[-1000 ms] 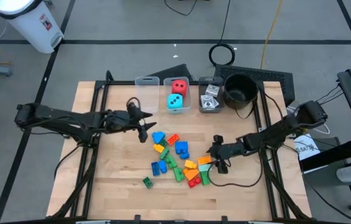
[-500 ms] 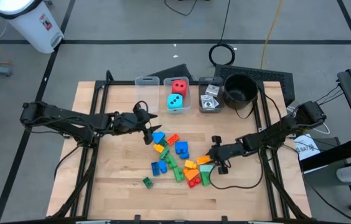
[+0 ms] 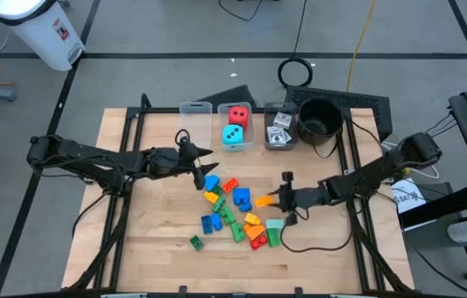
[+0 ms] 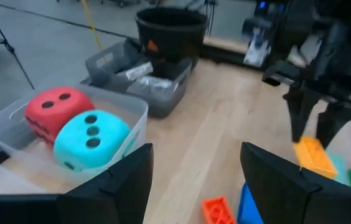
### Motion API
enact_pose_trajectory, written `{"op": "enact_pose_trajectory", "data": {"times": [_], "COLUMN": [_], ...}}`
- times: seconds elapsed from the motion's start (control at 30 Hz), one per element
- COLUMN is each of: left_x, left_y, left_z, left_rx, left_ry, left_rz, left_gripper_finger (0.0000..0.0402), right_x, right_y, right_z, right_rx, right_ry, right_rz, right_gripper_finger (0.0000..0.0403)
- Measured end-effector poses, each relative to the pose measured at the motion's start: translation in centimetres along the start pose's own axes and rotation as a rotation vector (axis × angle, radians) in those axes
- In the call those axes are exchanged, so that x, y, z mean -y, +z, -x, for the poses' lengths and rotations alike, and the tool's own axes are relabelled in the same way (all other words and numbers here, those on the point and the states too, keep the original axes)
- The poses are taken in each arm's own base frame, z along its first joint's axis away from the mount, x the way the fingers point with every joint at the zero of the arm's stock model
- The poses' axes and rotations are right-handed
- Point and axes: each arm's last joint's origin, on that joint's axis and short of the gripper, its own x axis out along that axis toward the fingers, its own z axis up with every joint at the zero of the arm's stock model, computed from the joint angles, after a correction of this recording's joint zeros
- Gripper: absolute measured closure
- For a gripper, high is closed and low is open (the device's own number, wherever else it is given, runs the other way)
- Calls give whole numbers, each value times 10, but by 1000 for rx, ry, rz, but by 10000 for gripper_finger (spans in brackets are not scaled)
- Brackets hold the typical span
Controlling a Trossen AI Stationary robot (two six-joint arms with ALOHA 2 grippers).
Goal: Pick & Place Toys
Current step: Put the yellow game piece into the left transparent bin
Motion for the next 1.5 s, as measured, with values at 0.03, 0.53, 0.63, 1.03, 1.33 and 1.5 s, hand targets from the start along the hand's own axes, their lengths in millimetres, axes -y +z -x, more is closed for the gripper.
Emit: {"op": "enact_pose_trajectory", "data": {"times": [0.03, 0.53, 0.63, 1.03, 1.33, 1.5], "left_x": [1, 14, 13, 11, 7, 6], "left_y": [2, -1, -2, 5, 4, 3], "left_z": [0, -50, -62, -107, -112, -113], "left_rx": [20, 245, 225, 186, 172, 154], "left_ry": [-6, -220, -243, -290, -274, -272], "left_rz": [9, 174, 190, 199, 199, 217], "left_gripper_finger": [156, 156, 156, 156, 156, 156], "right_x": [2, 51, 58, 61, 62, 62], "right_y": [5, 44, 43, 39, 43, 43], "right_z": [4, 12, 9, 3, 6, 6], "right_rx": [21, 208, 198, 175, 208, 211], "right_ry": [-40, -581, -611, -616, -632, -633], "right_rz": [29, 373, 377, 380, 380, 379], "right_gripper_finger": [295, 294, 294, 294, 293, 289]}}
